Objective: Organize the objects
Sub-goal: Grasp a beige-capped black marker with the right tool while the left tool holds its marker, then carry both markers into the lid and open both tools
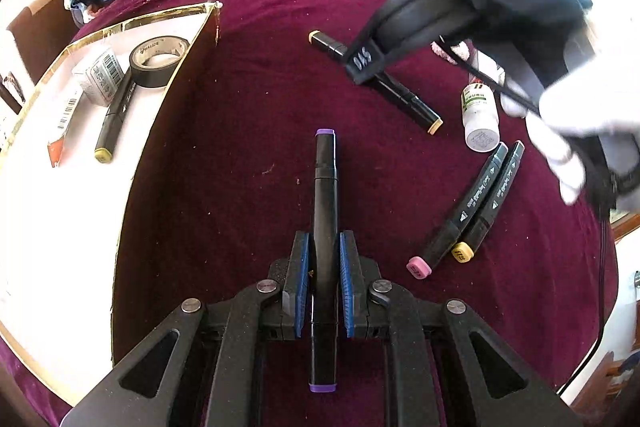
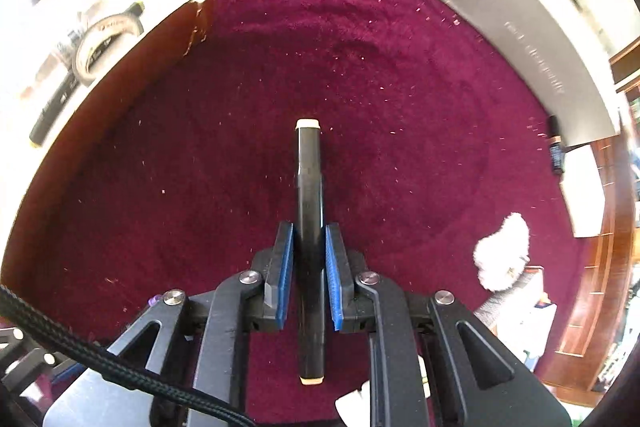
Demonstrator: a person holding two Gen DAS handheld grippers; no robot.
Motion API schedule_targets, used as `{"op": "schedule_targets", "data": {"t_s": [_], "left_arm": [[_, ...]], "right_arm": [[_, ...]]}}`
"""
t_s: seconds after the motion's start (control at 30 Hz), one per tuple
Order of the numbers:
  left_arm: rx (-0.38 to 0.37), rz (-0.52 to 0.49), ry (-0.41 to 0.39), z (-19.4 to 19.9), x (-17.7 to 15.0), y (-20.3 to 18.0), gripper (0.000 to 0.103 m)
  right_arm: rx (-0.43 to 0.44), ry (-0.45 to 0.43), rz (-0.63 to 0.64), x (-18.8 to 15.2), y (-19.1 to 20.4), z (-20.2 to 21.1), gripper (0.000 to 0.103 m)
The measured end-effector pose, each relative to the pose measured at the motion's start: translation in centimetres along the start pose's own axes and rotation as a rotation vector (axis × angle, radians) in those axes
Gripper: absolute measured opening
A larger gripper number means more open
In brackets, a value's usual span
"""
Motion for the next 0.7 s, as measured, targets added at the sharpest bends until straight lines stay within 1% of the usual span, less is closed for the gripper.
{"op": "schedule_targets", "data": {"t_s": [0.17,0.23,0.27,0.4,0.53,0.7], "left_arm": [[-0.023,0.026,-0.011,0.2,-0.1,0.4,0.012],[-0.045,0.052,-0.009,0.3,0.0,0.7,0.012],[-0.051,0.063,-0.017,0.5,0.0,0.9,0.012],[-0.057,0.072,-0.051,2.2,0.1,1.2,0.012],[-0.061,0.081,-0.096,4.6,0.4,1.7,0.012],[-0.059,0.106,-0.138,7.3,0.2,2.9,0.012]], "right_arm": [[-0.014,-0.017,-0.014,-1.3,0.6,0.6,0.012],[-0.009,-0.023,-0.020,-2.1,0.7,1.0,0.012],[-0.014,-0.028,-0.017,-0.6,1.5,1.3,0.012],[-0.065,-0.084,-0.008,-1.4,2.6,3.3,0.012],[-0.132,-0.157,0.009,-2.0,3.1,6.3,0.012],[-0.186,-0.214,0.032,-2.6,4.0,9.0,0.012]]}}
Point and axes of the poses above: each gripper's, at about its wrist camera, not at the fingertips, and z roughly against the way its jaws point, y to its left, x to its top, the point moved 2 cm from there along -z, roughly the way its jaws point, and after that the axes turned 2 degrees about y, right-handed, at the moved point
